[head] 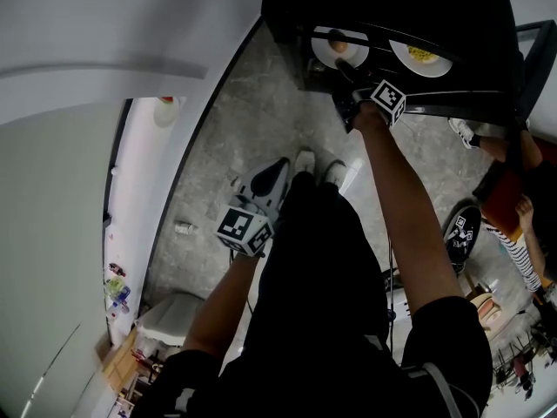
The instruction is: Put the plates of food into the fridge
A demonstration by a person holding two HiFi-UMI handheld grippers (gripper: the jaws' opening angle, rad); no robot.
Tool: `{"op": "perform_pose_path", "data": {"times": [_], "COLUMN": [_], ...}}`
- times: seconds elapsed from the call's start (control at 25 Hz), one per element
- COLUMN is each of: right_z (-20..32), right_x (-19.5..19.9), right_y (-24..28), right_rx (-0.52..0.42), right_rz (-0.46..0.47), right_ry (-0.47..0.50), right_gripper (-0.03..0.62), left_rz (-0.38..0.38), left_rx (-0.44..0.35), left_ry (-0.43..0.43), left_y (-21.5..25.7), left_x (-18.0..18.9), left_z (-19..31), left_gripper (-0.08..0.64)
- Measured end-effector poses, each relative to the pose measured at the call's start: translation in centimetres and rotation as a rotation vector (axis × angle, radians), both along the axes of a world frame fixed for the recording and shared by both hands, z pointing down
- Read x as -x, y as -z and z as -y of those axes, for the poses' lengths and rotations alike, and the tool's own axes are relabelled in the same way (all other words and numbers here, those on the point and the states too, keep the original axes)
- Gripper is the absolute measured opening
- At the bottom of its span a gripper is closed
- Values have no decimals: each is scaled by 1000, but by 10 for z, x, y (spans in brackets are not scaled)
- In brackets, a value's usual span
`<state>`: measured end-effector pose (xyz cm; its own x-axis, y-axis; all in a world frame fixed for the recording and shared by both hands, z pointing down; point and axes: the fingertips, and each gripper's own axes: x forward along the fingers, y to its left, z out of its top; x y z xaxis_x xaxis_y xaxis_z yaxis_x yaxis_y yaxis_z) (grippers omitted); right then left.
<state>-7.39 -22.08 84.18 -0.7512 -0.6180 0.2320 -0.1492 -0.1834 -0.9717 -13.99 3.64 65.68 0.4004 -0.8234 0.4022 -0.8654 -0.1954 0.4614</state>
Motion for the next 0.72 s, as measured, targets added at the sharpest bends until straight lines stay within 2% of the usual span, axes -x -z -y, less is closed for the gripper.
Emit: {"op": "perform_pose_path", "data": {"times": [0.44, 0.72], "right_z": [1, -15], "right_x": [-10, -23], "right_y": [3, 4], "right_rx": [-27, -42], "right_rz": [-36, -55], "right_ry": [20, 52], "right_gripper": [35, 61], "left_rz": [3, 3], "left_rx": [0, -11], "left_ry": [-18, -39], "left_y": [-1, 4], "left_x": [-11, -23], "left_z": [6, 13], "left_gripper": [21, 21]}}
